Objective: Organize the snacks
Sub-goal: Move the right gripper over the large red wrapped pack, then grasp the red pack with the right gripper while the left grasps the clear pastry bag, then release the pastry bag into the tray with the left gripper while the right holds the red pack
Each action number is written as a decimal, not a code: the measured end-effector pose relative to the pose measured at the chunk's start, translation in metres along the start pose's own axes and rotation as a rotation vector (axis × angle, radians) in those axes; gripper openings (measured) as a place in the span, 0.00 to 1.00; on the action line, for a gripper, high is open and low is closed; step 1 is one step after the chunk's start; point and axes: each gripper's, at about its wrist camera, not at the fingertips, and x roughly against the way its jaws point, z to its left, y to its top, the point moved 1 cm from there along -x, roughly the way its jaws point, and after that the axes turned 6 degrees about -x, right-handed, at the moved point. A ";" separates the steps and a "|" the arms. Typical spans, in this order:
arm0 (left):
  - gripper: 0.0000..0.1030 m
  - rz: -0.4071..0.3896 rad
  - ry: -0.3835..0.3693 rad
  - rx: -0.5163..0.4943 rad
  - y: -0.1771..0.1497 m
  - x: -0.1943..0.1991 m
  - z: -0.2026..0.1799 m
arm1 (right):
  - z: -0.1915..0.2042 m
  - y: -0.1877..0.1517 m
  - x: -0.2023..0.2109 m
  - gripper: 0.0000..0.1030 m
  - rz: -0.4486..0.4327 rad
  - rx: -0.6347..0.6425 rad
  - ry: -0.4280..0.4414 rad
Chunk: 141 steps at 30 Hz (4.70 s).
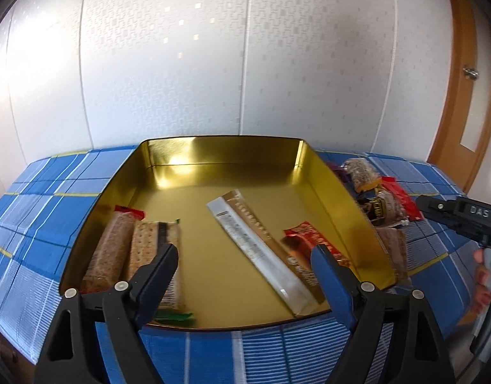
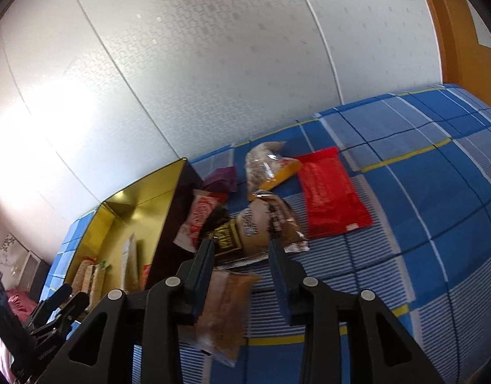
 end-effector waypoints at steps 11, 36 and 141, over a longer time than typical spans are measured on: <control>0.86 -0.013 -0.058 -0.099 -0.002 0.003 -0.037 | -0.055 0.029 -0.013 0.46 0.001 -0.071 -0.188; 0.88 -0.013 -0.104 -0.251 -0.027 0.010 -0.100 | -0.036 0.052 -0.089 0.53 0.107 0.149 -0.340; 0.56 0.164 -0.220 -0.395 -0.002 -0.086 -0.224 | -0.100 0.046 -0.027 0.42 0.087 -0.021 -0.350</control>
